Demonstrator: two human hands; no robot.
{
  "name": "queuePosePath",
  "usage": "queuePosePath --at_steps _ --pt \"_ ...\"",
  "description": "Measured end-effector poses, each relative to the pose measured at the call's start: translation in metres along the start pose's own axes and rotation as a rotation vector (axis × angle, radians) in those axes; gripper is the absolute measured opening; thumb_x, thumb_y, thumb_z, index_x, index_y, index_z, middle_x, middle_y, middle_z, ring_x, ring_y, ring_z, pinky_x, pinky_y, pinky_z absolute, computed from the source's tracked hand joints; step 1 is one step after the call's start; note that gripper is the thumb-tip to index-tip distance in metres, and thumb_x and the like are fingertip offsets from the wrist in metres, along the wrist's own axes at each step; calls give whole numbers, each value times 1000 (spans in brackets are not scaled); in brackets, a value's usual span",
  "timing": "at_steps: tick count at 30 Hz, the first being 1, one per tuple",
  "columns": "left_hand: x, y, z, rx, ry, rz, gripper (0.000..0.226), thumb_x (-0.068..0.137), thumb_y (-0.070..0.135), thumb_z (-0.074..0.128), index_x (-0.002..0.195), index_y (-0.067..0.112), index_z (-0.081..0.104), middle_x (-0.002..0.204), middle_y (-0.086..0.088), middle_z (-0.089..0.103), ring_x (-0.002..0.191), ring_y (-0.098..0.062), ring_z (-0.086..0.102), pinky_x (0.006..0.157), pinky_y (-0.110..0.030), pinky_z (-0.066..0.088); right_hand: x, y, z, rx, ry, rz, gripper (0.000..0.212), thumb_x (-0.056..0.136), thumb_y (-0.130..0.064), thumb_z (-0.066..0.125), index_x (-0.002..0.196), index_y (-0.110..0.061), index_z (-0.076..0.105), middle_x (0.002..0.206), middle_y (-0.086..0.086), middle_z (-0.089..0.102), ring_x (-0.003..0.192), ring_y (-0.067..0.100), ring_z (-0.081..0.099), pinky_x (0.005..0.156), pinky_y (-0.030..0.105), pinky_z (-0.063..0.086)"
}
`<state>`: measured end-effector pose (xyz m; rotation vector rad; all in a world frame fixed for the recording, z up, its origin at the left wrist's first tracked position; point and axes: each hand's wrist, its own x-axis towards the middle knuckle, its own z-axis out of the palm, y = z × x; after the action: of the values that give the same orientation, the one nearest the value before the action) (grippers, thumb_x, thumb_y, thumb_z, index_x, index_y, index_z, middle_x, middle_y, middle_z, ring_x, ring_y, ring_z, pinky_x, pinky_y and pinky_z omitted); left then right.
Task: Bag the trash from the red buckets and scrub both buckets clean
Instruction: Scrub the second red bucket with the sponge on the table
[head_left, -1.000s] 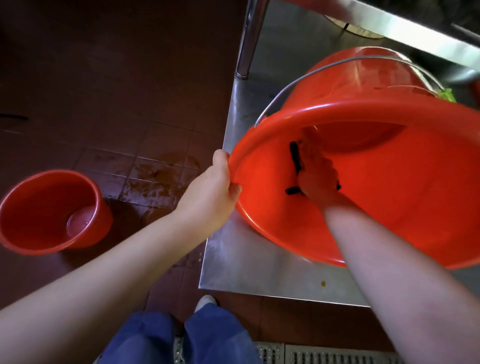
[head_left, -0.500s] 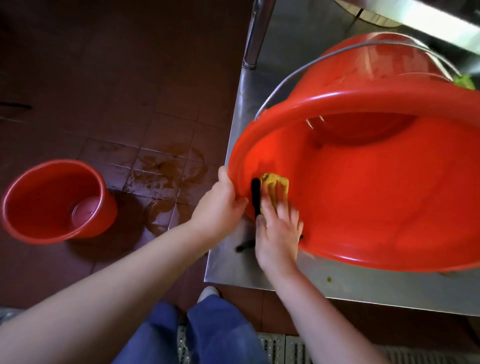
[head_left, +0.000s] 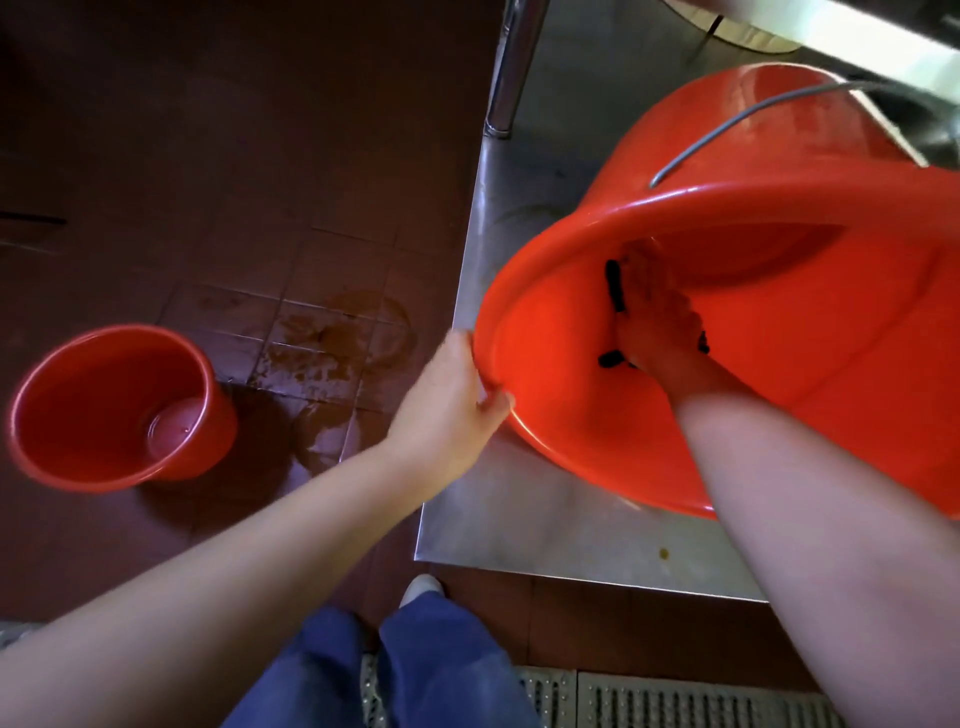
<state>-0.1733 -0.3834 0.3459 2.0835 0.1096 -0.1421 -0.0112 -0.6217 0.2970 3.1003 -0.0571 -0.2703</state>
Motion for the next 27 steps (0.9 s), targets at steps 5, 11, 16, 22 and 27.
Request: queuePosePath --at_steps 5,11,16,22,27 --pt "-2 -13 12 -36 -153 -34 52 91 18 55 130 22 21 102 -7 66 98 -27 63 86 -45 50 -74 -43 12 274 59 -54 64 91 -35 28 149 -33 0 160 2 0 143 30 18 111 44 22" --pt "-2 1 7 117 -149 7 45 89 18 54 124 12 26 103 -15 64 90 -37 62 74 -45 50 -190 -73 16 372 79 -137 63 82 -45 13 141 -44 -9 160 -3 7 126 34 32 102 45 26" --pt "2 23 -21 259 26 134 27 90 23 51 103 16 29 91 -11 61 83 -39 59 66 -44 46 -106 -42 15 206 91 -50 58 97 -29 25 149 -39 3 160 -6 1 138 29 26 106 44 27" --pt "1 26 -31 112 136 219 29 90 23 54 111 17 35 86 1 58 77 -24 58 66 -40 47 -13 2 -2 -16 -4 -43 73 96 -27 50 152 -30 3 160 -1 -1 142 34 18 110 51 26" --pt "-13 -2 1 -10 -89 -41 26 93 23 50 107 23 28 96 -4 62 90 -25 61 79 -40 48 -21 -23 -3 132 -75 137 66 99 -33 40 150 -37 -2 160 -1 -6 141 35 16 111 49 19"
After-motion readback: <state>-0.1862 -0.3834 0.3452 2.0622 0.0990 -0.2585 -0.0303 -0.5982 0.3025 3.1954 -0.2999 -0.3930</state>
